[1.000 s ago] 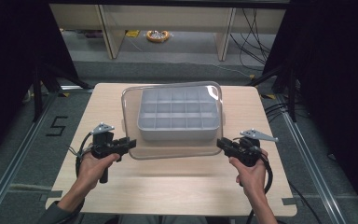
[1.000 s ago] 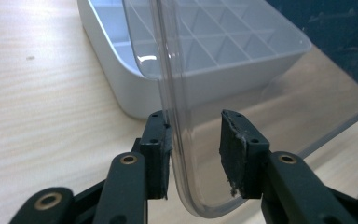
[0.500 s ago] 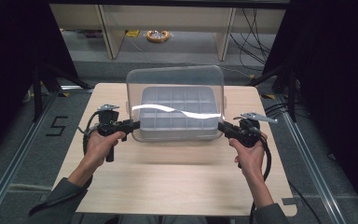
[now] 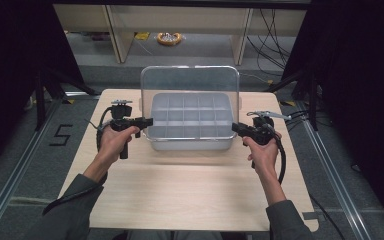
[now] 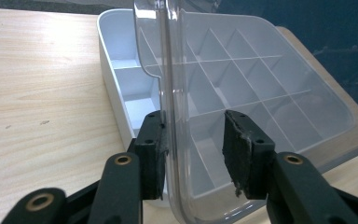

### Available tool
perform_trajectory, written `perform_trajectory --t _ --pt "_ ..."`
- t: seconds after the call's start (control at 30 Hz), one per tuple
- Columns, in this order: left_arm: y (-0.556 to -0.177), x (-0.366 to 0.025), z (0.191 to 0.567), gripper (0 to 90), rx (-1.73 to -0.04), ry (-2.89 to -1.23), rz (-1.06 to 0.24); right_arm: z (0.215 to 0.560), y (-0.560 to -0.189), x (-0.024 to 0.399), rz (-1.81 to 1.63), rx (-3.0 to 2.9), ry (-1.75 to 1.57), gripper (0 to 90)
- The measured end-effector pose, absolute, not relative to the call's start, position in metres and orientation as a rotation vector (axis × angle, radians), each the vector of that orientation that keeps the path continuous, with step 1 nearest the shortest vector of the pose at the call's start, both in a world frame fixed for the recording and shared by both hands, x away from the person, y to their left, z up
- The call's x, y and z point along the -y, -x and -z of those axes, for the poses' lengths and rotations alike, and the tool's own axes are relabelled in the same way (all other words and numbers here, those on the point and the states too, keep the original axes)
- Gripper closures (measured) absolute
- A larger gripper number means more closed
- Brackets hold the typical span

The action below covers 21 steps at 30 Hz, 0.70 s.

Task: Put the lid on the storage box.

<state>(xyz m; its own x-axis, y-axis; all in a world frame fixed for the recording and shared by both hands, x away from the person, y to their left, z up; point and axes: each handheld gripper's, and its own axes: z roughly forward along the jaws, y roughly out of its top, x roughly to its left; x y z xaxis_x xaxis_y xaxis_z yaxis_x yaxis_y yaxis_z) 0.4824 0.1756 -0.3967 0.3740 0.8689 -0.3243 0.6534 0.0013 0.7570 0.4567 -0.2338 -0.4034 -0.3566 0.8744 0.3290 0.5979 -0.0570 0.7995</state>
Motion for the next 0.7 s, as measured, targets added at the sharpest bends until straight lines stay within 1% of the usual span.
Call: perform_trajectory --t 0.3,0.33,0.37,0.53,0.7 --pt "-0.498 -0.171 0.403 58.3 -1.387 -1.73 -0.294 0.413 -0.47 0.235 -1.357 -1.935 -1.601 70.5" --pt "-0.498 -0.171 0.403 58.2 -1.394 -1.732 -0.297 0.413 -0.469 0.232 -1.362 -1.921 -1.659 70.4" --pt "-0.499 -0.17 0.404 58.1 -1.391 -1.736 -0.298 0.415 -0.471 0.235 -1.354 -1.933 -1.611 70.4" --pt "-0.502 -0.17 0.407 57.7 -1.397 -1.751 -0.293 0.419 -0.475 0.236 -1.341 -1.935 -1.608 70.2" --pt "-0.505 -0.17 0.411 57.3 -1.405 -1.758 -0.285 0.422 -0.476 0.233 -1.335 -1.925 -1.671 70.0"
